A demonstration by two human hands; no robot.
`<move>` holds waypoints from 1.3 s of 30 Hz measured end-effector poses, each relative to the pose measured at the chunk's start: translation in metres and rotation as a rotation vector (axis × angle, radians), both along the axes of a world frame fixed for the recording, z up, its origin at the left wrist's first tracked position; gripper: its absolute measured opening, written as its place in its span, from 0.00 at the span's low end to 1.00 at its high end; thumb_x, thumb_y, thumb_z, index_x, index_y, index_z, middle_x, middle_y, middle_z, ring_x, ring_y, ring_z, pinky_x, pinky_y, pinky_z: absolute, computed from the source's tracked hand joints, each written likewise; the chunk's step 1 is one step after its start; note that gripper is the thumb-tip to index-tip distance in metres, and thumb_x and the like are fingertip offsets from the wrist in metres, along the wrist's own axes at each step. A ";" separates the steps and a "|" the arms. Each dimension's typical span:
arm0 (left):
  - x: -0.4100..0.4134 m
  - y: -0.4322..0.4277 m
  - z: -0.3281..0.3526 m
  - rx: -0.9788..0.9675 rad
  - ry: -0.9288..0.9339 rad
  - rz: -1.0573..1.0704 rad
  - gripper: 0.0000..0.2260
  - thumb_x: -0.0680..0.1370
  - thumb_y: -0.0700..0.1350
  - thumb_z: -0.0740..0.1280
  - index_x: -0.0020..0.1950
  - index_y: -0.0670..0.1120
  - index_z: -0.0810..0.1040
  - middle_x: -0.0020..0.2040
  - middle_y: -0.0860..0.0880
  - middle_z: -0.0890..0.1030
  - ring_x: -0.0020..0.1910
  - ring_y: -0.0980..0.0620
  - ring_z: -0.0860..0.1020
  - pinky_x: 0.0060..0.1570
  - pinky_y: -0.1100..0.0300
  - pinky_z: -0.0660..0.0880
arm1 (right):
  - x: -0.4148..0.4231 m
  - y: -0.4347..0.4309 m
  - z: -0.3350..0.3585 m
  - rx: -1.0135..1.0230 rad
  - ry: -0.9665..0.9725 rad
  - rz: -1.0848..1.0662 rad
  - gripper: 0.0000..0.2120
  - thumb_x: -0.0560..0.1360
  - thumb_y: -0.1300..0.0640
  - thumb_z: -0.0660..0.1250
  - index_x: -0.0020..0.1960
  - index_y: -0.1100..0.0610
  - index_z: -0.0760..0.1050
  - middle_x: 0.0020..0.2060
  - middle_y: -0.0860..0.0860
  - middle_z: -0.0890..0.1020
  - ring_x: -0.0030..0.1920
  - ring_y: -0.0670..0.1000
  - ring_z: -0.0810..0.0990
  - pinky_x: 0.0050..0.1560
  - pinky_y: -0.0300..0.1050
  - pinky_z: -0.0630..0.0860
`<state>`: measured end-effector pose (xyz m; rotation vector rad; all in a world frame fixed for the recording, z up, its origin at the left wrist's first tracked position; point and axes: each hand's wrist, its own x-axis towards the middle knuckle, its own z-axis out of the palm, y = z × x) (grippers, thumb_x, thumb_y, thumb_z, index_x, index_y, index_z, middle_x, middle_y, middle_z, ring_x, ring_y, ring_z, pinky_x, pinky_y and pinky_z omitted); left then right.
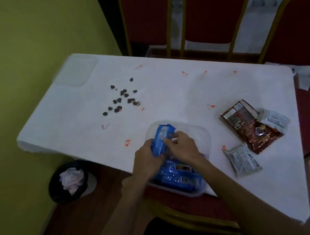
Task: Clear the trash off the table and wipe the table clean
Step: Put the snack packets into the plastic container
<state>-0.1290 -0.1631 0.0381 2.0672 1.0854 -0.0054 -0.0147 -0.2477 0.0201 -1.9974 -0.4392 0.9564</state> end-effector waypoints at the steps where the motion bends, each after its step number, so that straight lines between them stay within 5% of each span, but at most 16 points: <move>1: -0.003 0.000 -0.004 0.037 0.041 -0.036 0.26 0.75 0.50 0.73 0.70 0.46 0.71 0.59 0.47 0.81 0.53 0.48 0.80 0.51 0.57 0.78 | -0.003 0.001 -0.005 -0.031 -0.011 0.027 0.12 0.79 0.47 0.66 0.56 0.53 0.72 0.49 0.49 0.82 0.45 0.48 0.82 0.40 0.37 0.76; 4: -0.009 0.000 -0.010 0.153 0.169 -0.120 0.29 0.76 0.52 0.70 0.74 0.46 0.65 0.63 0.45 0.79 0.59 0.45 0.79 0.57 0.50 0.77 | -0.010 0.005 -0.017 -0.106 -0.082 0.119 0.15 0.80 0.45 0.64 0.59 0.55 0.76 0.48 0.48 0.81 0.49 0.50 0.81 0.44 0.39 0.75; 10: -0.007 -0.006 -0.014 0.362 0.248 -0.196 0.23 0.78 0.46 0.66 0.72 0.47 0.65 0.62 0.45 0.76 0.56 0.44 0.78 0.49 0.53 0.75 | -0.016 0.015 -0.032 -0.156 -0.224 0.192 0.12 0.80 0.47 0.61 0.48 0.53 0.78 0.45 0.51 0.85 0.47 0.53 0.83 0.50 0.50 0.78; 14: -0.005 -0.009 -0.024 0.335 0.223 -0.197 0.23 0.80 0.45 0.65 0.73 0.46 0.63 0.63 0.44 0.74 0.56 0.44 0.78 0.49 0.52 0.76 | -0.024 0.005 -0.028 -0.069 -0.229 0.196 0.13 0.81 0.54 0.61 0.64 0.51 0.76 0.51 0.51 0.83 0.45 0.48 0.79 0.43 0.39 0.73; 16: -0.005 -0.008 -0.028 0.335 0.214 -0.187 0.22 0.80 0.45 0.64 0.73 0.46 0.63 0.61 0.44 0.75 0.54 0.43 0.78 0.48 0.51 0.76 | -0.029 -0.002 -0.030 -0.049 -0.204 0.228 0.16 0.80 0.56 0.60 0.68 0.50 0.74 0.51 0.52 0.84 0.46 0.49 0.79 0.47 0.43 0.76; 18: -0.004 -0.009 -0.032 0.332 0.209 -0.181 0.22 0.80 0.44 0.63 0.73 0.46 0.63 0.61 0.43 0.75 0.53 0.42 0.79 0.48 0.50 0.77 | -0.034 -0.008 -0.032 -0.078 -0.201 0.277 0.16 0.79 0.56 0.60 0.65 0.50 0.76 0.53 0.52 0.84 0.50 0.53 0.82 0.52 0.52 0.79; 24: 0.002 -0.010 -0.037 0.363 0.221 -0.189 0.21 0.80 0.43 0.63 0.73 0.45 0.63 0.61 0.43 0.73 0.52 0.43 0.78 0.46 0.51 0.76 | -0.030 -0.021 -0.030 -0.129 -0.242 0.404 0.17 0.77 0.62 0.64 0.65 0.56 0.77 0.59 0.55 0.82 0.57 0.55 0.80 0.56 0.49 0.78; 32: 0.006 -0.011 -0.041 0.354 0.339 -0.253 0.20 0.81 0.42 0.60 0.72 0.44 0.61 0.65 0.42 0.67 0.58 0.44 0.73 0.50 0.53 0.74 | -0.024 -0.025 -0.030 -0.152 -0.274 0.473 0.14 0.75 0.64 0.67 0.60 0.58 0.80 0.55 0.55 0.83 0.53 0.54 0.81 0.53 0.49 0.79; 39: -0.001 -0.014 -0.042 0.404 0.211 -0.255 0.22 0.80 0.43 0.64 0.73 0.41 0.65 0.68 0.40 0.67 0.66 0.41 0.67 0.53 0.51 0.73 | -0.014 -0.037 -0.020 -0.127 -0.346 0.382 0.11 0.76 0.64 0.64 0.55 0.60 0.81 0.52 0.56 0.84 0.51 0.55 0.81 0.51 0.47 0.78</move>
